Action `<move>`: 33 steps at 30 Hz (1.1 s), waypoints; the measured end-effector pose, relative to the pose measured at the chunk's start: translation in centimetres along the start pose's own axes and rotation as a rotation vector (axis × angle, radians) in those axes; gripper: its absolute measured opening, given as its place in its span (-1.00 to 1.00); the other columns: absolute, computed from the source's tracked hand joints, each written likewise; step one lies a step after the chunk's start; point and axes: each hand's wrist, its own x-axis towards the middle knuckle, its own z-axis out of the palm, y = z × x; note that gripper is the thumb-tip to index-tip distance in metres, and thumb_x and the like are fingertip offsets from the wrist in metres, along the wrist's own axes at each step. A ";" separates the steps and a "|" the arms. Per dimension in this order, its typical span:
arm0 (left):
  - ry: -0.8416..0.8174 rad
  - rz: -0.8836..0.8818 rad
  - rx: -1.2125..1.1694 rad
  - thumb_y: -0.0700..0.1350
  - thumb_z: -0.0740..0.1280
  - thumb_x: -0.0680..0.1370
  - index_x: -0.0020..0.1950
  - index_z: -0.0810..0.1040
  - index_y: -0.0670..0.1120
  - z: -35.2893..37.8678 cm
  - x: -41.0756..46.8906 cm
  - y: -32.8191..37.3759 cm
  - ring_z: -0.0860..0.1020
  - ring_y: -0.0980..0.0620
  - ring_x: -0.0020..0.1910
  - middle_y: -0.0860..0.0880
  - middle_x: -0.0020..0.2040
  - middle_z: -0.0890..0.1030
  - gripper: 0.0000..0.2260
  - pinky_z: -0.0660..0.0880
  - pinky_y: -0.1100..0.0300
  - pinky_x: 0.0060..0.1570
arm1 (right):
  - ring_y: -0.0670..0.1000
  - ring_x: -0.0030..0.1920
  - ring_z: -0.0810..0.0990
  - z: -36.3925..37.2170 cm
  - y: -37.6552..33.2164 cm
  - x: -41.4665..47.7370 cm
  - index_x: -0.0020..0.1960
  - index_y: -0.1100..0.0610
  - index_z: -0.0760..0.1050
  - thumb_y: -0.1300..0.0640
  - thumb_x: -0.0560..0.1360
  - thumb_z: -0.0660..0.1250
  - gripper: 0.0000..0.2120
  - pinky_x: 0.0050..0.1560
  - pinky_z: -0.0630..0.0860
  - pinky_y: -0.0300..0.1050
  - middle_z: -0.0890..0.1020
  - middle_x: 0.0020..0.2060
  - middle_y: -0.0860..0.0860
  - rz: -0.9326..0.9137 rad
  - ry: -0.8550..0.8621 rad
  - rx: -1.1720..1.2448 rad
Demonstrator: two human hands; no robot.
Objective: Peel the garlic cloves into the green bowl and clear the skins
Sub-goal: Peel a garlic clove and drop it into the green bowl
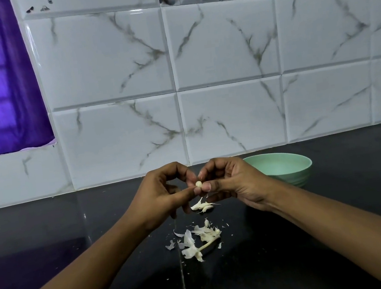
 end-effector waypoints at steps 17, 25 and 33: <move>0.077 0.091 0.198 -0.14 0.51 0.39 -0.18 0.58 -0.09 -0.1 -0.4 0.7 0.54 0.14 -0.53 0.17 -0.42 0.60 -0.87 0.36 0.33 -0.48 | -0.04 -0.32 0.64 0.0 0.2 0.3 -0.13 0.23 0.52 0.36 0.34 0.35 -0.87 -0.31 0.60 -0.26 0.65 -0.28 0.12 0.059 -0.026 0.149; 0.107 0.092 0.198 -0.07 0.52 0.35 -0.21 0.57 -0.06 0.0 -0.3 0.7 0.58 0.09 -0.49 0.14 -0.40 0.60 -0.84 0.39 0.31 -0.47 | -0.05 -0.26 0.64 0.0 0.4 0.4 -0.08 0.22 0.50 0.32 0.34 0.36 -0.84 -0.26 0.62 -0.23 0.64 -0.27 0.06 0.044 -0.046 0.149; 0.171 0.197 0.292 -0.11 0.53 0.38 -0.13 0.48 0.09 0.3 -0.3 0.7 0.61 0.13 -0.29 0.18 -0.11 0.62 -0.75 0.45 0.32 -0.38 | -0.04 -0.25 0.63 0.0 0.5 0.5 -0.10 0.21 0.49 0.30 0.33 0.37 -0.84 -0.25 0.62 -0.20 0.63 -0.27 0.04 0.012 -0.002 0.138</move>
